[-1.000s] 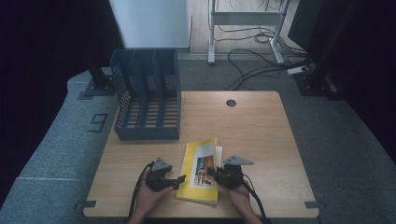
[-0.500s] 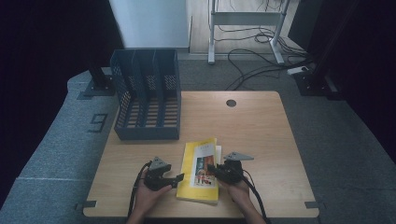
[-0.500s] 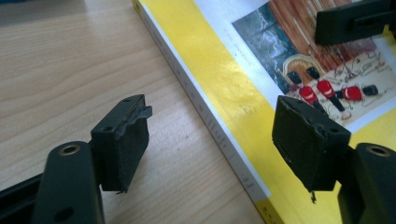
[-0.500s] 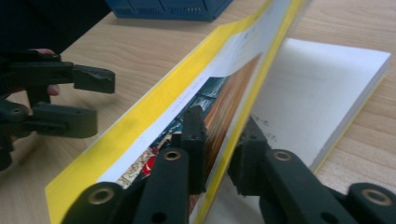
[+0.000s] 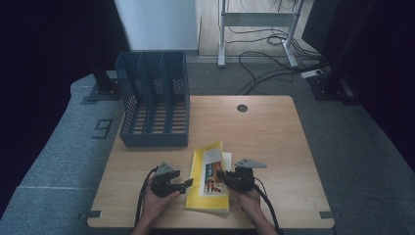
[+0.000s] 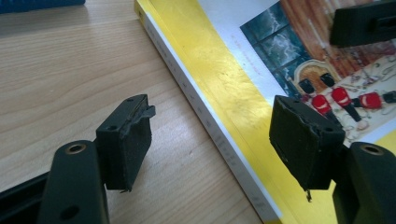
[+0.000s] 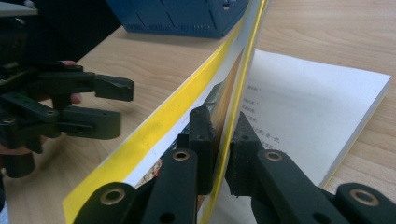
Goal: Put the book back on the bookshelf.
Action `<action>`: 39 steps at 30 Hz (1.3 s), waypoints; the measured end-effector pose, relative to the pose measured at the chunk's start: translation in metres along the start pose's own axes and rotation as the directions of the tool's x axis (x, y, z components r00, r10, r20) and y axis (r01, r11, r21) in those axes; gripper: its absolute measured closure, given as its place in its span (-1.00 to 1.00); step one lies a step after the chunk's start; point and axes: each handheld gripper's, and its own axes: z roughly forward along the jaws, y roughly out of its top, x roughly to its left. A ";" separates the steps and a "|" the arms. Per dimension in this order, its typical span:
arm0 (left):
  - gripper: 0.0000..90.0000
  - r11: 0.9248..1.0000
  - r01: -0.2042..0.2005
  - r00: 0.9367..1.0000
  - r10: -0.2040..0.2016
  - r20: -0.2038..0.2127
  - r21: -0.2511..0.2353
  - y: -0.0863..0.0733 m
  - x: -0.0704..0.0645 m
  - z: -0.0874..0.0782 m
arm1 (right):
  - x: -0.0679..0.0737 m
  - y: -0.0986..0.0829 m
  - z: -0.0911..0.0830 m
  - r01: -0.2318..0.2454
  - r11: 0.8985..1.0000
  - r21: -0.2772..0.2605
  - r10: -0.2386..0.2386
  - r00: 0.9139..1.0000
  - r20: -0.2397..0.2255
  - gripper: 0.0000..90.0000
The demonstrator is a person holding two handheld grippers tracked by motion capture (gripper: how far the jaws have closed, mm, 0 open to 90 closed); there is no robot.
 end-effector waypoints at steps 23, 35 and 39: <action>-0.37 0.999 0.050 0.995 -0.049 0.084 -0.008 0.008 0.000 0.011 | 0.014 0.008 -0.015 0.058 0.996 -0.073 -0.061 0.997 -0.037 0.93; -0.43 0.998 0.053 0.992 -0.052 0.111 -0.015 0.011 -0.007 0.017 | 0.027 0.010 -0.023 0.105 0.990 -0.094 -0.109 0.993 -0.041 0.93; -0.45 0.998 0.064 0.989 -0.062 0.132 -0.011 0.011 -0.006 0.018 | 0.028 0.010 -0.024 0.108 0.989 -0.100 -0.113 0.993 -0.041 0.92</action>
